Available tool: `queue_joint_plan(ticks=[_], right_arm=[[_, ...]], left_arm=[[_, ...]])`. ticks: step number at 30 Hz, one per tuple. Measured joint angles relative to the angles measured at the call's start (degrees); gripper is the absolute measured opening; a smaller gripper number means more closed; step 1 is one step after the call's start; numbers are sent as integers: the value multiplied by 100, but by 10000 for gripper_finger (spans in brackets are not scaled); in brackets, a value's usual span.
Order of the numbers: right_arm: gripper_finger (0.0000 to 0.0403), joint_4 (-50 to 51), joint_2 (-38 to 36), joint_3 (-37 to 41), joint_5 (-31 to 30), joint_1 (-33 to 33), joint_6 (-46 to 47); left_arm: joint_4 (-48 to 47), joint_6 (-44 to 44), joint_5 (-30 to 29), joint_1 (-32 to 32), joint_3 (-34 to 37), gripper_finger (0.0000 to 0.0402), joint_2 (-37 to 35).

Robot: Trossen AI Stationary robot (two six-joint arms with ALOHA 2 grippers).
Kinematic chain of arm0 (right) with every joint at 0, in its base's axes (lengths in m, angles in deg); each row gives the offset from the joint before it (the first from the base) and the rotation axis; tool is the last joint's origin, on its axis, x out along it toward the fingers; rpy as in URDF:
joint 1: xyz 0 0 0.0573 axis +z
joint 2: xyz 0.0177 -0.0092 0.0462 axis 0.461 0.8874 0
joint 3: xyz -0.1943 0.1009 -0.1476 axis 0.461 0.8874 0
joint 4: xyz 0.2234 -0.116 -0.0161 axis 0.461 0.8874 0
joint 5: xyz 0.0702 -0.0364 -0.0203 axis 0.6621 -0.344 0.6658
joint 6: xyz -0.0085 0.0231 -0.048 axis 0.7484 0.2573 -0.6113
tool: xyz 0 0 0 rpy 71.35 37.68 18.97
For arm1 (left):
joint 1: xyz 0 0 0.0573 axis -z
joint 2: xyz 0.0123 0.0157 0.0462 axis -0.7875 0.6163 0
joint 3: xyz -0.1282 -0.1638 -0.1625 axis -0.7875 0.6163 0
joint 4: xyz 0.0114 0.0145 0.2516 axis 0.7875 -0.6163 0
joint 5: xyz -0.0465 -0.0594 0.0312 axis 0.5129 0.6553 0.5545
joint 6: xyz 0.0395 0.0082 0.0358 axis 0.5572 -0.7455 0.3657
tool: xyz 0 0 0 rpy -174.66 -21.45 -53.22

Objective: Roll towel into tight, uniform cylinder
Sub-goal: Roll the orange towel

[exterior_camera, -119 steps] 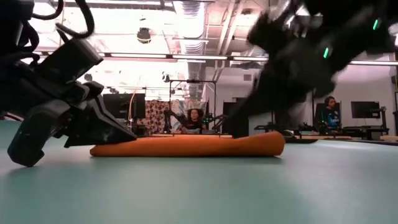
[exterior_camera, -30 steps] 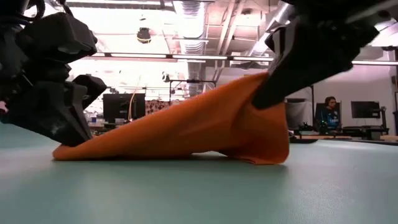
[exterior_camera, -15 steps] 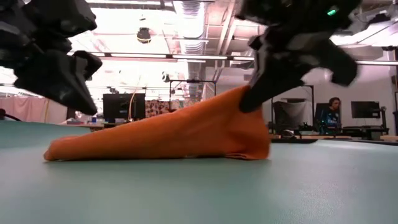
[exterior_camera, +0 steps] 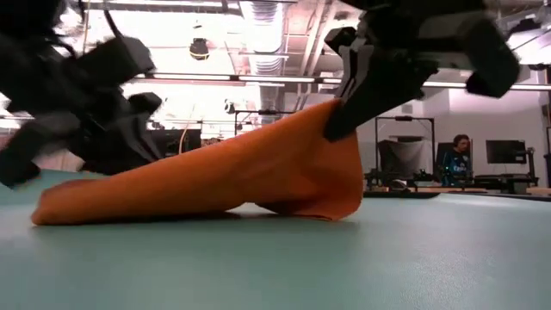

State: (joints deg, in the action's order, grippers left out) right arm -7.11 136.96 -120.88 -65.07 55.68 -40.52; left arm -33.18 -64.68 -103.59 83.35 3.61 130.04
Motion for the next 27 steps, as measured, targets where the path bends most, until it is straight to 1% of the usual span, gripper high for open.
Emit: queue_joint_plan(ticks=[2,5,8,12,15,17,19,22,24,27], right_arm=[[8,-1,0,-11,31,58,90],[8,-41,26,-14,128,141,305],[8,-75,152,-15,290,204,468],[8,-178,444,-15,389,246,534],[8,-415,694,-16,750,261,683],[8,-497,854,-74,1197,260,837],[8,-492,989,-214,1468,260,1030],[8,-367,1075,-358,1520,319,1322],[8,-328,1075,-360,1518,377,1552],[8,-297,1006,-356,1493,454,1904]], left_arm=[[198,313,174,-225,2,0,153],[481,632,701,-571,2,0,254],[530,802,1352,-855,0,0,276],[549,816,2466,-1040,0,0,276],[491,612,3022,-1043,-10,0,267],[356,411,3108,-1036,-15,0,265],[222,176,3131,-1016,-15,0,265],[-48,-209,3236,-983,-14,0,263],[-200,-486,3364,-955,-22,0,252],[-339,-837,3399,-821,-26,0,243]])
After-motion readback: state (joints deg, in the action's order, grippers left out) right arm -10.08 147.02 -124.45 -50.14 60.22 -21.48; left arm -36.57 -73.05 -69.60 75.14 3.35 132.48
